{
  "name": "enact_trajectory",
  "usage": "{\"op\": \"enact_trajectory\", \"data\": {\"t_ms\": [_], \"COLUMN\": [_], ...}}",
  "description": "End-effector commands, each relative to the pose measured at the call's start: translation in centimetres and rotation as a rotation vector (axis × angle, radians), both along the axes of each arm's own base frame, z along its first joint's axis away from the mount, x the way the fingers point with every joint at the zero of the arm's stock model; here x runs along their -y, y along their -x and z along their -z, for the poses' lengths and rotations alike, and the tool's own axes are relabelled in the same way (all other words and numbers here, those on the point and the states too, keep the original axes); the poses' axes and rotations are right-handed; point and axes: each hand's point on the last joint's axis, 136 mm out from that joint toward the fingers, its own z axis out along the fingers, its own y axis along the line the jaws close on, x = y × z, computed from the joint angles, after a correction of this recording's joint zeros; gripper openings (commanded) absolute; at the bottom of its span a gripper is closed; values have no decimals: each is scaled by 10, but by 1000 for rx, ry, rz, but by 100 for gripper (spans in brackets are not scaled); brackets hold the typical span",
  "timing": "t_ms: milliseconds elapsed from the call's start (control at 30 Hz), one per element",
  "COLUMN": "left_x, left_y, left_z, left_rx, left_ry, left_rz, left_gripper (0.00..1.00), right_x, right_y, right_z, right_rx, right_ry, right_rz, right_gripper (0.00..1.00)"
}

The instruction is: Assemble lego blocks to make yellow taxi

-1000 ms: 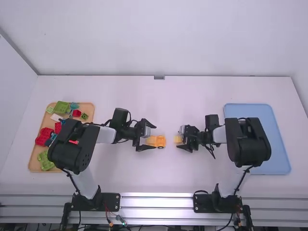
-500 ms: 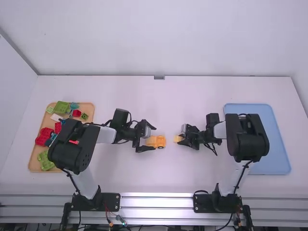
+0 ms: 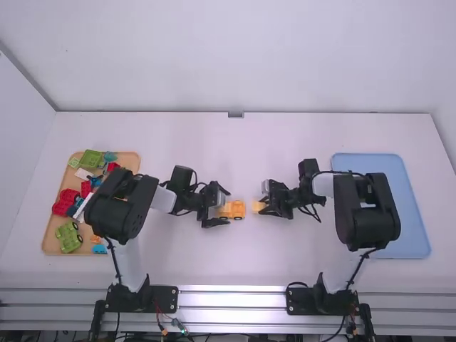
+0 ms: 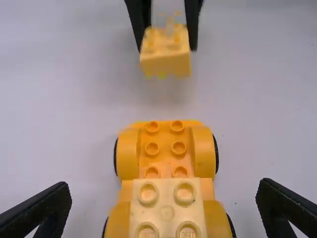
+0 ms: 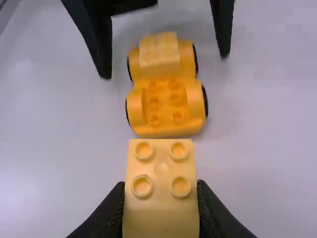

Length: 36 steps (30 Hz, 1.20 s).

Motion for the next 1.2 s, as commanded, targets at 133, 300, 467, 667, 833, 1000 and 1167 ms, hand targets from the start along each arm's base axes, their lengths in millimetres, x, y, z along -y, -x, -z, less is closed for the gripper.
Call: {"op": "enact_trajectory", "data": {"t_ms": [133,300,467,667,833,1000,1167], "left_x": [10,8,5,10,12,13,12], "left_y": [12,10,10,13,12,11,5], "left_z": [6,12,16,22,20,20,22], "left_rx": [5,3,-9,-6,-7,-20,-8], "left_ry": [17,14,-4,19,38,35,15], "left_rz": [57,48,36,60,71,72,47], "left_gripper": [100,96,80,77,66,52,52], "right_x": [-24,-39,-45,-50,-50,-50,-48], "right_y": [-7,-2,1,4,5,6,5], "right_z": [-20,-7,-3,-1,1,15,18], "right_rx": [116,129,138,142,139,90,94], "right_ry": [24,44,34,25,26,26,44], "right_rz": [-30,-20,-8,-8,-9,1,6], "right_gripper": [12,11,10,10,9,8,8]}}
